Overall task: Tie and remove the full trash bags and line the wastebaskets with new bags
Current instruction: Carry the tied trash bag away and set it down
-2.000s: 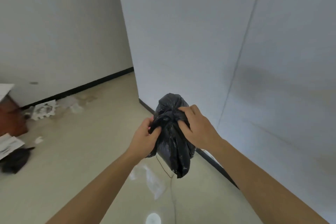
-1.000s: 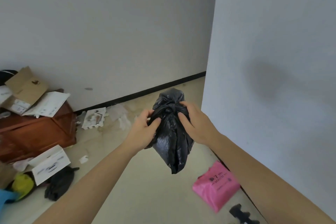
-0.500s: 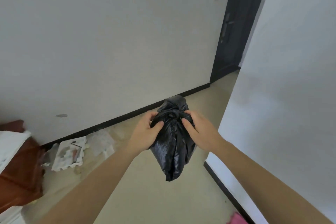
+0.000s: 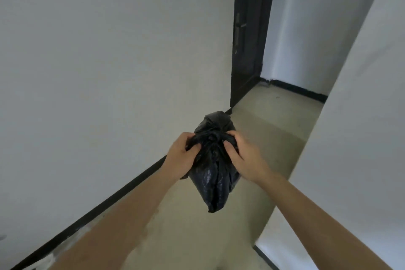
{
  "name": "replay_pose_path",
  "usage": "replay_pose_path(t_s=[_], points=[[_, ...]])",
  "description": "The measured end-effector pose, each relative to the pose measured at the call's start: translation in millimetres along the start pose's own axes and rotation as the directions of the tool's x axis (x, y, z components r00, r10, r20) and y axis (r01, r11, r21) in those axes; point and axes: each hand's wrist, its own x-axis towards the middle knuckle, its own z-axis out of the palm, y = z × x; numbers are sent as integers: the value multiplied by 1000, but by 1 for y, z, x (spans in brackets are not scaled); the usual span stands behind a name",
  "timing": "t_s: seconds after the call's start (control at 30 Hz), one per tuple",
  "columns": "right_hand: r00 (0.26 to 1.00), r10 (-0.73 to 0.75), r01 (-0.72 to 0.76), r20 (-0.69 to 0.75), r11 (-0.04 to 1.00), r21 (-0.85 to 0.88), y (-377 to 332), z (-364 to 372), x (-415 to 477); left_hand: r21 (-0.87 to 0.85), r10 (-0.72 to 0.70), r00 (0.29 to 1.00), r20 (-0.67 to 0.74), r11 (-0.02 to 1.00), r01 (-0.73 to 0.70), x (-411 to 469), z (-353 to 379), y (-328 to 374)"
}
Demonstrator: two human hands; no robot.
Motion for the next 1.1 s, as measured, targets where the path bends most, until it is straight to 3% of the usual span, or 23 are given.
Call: replay_pose_path(t_s=[0.13,0.4,0.67,0.9,1.03,1.1], points=[[1000,12,-12,-4,1000,-19,21,0,121,24,17,1000,6,1000,-17,118,-9,7],[1000,-8,8,3,1000,-15,61,18,345,-129,4,999,-41,992,-9,341,-36,-4],[994,103,-105,-23,990,-99,153,22,557,-121,64,988,144,991,-47,597,-13,-16],[954,246,-253,-171,967,-22,251,-30,668,-31,124,929,348,992,-121,774,61,22],[940,312,-316,-134,949,-6,351,-29,723,24,133,893,431,987,-158,858,135,6],[940,332,-334,-80,943,-15,406,-24,756,40,77,900,429,994,-104,900,174,-10]])
